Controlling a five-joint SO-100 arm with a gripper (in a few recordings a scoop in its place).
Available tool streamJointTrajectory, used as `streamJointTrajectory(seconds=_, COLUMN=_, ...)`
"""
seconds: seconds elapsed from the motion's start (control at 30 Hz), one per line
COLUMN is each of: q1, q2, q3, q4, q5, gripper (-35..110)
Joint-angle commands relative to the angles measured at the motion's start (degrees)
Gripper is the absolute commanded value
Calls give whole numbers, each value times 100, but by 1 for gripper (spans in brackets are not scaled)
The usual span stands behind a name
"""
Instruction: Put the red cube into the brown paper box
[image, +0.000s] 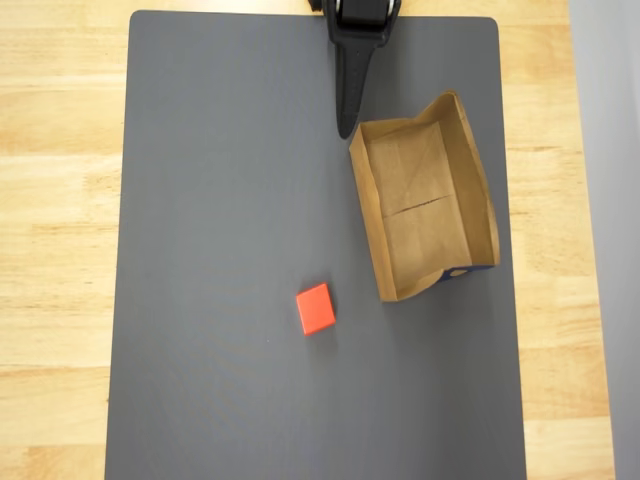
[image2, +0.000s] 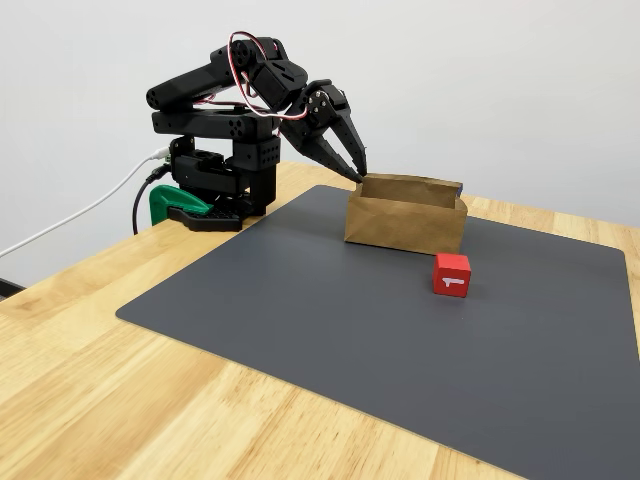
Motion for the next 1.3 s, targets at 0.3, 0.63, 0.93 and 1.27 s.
streamJointTrajectory(seconds=0.3, q1=70, q2=-9, q3=0, q4=44, q5=-105, gripper=0)
streamJointTrajectory(seconds=0.63, q1=53, q2=-9, q3=0, q4=44, q5=-132, gripper=0)
streamJointTrajectory(seconds=0.93, q1=105, q2=-141, q3=-26, q4=-26, q5=-79, gripper=9)
streamJointTrajectory(seconds=1.27, q1=606, q2=-1978, q3=-976, q4=-492, q5=-861, gripper=15)
